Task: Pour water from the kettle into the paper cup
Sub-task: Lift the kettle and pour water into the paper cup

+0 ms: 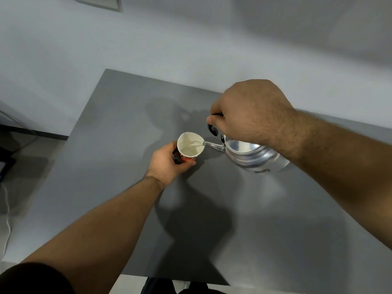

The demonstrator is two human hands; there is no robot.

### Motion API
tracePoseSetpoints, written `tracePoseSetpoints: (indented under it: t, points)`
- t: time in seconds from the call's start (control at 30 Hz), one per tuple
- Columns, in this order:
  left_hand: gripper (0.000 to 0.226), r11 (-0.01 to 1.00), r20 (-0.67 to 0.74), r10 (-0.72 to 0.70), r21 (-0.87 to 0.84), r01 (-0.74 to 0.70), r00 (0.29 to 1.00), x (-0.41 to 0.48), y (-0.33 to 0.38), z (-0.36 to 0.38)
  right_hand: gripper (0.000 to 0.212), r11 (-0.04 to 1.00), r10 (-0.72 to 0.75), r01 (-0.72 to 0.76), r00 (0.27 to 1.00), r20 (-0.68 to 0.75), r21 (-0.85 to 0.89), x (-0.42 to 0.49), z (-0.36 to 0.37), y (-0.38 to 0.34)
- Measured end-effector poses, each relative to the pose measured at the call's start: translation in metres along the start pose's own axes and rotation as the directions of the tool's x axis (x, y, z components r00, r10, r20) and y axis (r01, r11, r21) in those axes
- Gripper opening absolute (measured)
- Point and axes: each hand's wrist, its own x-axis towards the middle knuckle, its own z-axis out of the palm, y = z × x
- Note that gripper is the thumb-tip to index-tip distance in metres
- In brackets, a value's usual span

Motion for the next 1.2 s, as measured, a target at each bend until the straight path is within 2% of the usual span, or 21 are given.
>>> tracePoseSetpoints:
  t: [0.27,0.5,0.73,1.0,1.2]
  points:
    - [0.062,0.999,0.006,-0.033,0.014,0.033,0.999,0.002,-0.004,0.001,0.043,0.998,0.0,0.0,1.0,-0.003,-0.068,0.006,0.001,-0.002]
    - [0.059,0.999,0.002,-0.008,0.043,0.008,1.0,0.001,0.0,0.0,0.04,0.999,0.02,-0.021,1.0,-0.02,-0.036,0.016,0.011,-0.003]
    - [0.06,0.999,-0.001,-0.004,0.04,0.004,1.0,-0.001,0.001,0.0,0.042,0.999,0.039,-0.038,0.999,0.037,-0.006,0.029,0.023,-0.003]
    - [0.06,0.995,-0.014,0.009,0.097,-0.008,1.0,-0.002,0.005,-0.001,0.044,0.99,0.045,-0.048,0.999,-0.025,-0.135,0.039,0.031,-0.001]
    - [0.06,0.994,-0.015,0.013,0.11,-0.012,1.0,-0.004,0.008,-0.001,0.045,0.99,0.052,-0.061,0.996,-0.072,-0.129,0.046,0.045,0.001]
